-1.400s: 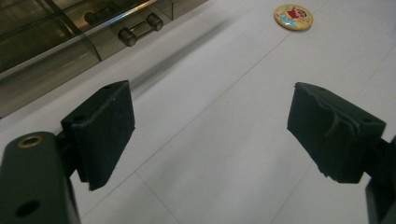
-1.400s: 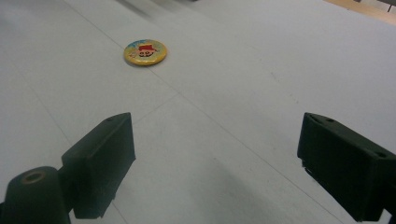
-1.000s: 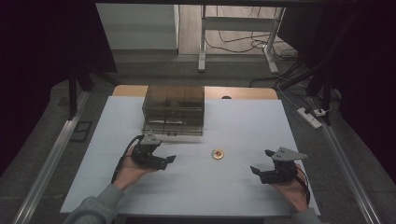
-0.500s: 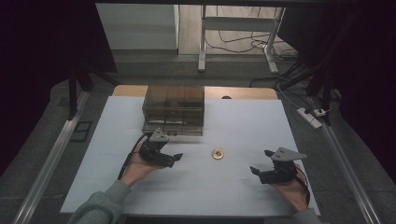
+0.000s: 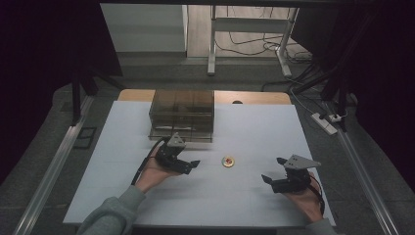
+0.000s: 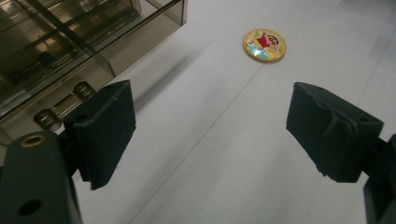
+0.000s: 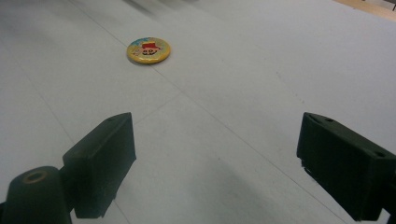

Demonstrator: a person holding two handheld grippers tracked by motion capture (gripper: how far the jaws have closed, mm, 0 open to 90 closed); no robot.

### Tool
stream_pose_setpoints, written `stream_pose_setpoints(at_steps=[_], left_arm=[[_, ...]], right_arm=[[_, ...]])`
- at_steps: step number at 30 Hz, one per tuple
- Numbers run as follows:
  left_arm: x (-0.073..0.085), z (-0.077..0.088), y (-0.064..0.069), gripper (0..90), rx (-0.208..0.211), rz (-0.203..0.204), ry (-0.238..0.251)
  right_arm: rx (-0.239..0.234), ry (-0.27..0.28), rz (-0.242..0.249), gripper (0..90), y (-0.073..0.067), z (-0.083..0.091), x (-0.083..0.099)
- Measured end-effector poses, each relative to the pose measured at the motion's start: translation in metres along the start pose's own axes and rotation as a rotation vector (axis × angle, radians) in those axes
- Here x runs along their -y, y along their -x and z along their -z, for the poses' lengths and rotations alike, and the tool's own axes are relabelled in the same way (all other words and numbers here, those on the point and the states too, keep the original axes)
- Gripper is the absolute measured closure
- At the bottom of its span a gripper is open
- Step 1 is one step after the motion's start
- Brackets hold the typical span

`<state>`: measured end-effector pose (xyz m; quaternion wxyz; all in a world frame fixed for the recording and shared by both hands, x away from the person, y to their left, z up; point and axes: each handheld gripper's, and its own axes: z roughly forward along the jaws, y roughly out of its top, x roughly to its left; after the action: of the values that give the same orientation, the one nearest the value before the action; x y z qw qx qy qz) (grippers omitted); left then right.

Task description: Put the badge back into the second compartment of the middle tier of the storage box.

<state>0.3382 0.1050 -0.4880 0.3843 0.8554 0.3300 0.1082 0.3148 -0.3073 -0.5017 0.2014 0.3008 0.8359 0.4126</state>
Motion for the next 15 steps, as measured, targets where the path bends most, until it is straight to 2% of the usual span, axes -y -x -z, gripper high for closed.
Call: stream_pose_setpoints(at_steps=[15], left_arm=[[-0.012,-0.014,0.006,16.0,0.023,-0.017,-0.010]], right_arm=[[-0.003,-0.003,-0.001,10.9,0.000,-0.001,0.000]])
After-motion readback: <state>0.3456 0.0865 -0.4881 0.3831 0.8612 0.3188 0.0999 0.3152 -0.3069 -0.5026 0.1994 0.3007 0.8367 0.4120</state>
